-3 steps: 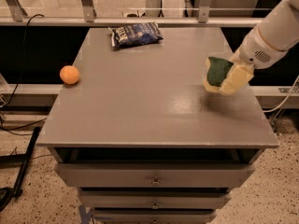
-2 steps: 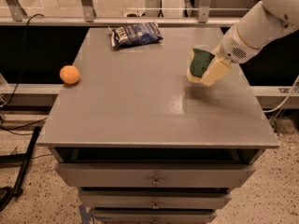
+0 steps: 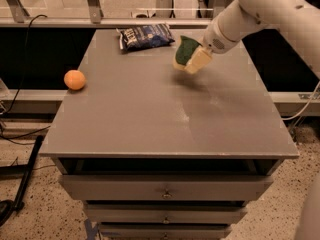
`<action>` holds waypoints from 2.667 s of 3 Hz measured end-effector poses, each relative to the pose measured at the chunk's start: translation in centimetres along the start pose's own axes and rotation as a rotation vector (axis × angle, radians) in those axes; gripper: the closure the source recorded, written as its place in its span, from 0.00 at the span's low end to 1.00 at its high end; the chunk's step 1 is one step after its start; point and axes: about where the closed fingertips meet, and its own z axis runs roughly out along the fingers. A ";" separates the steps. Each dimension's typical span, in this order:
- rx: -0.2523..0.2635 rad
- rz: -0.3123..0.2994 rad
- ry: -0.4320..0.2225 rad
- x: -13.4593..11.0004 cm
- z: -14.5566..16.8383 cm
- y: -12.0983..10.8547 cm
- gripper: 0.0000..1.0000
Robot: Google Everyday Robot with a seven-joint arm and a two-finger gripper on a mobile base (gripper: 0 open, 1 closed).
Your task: Move sponge near blue chip bag
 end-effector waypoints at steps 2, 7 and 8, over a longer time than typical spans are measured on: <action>-0.004 0.016 -0.039 -4.2 5.5 -2.5 0.58; -0.004 0.054 -0.073 -4.0 5.4 -5.1 0.00; -0.025 0.097 -0.149 -0.6 1.2 -6.1 0.00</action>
Offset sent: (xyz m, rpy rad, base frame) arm 0.0910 0.0647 -0.0076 0.0698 -0.0261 -0.0055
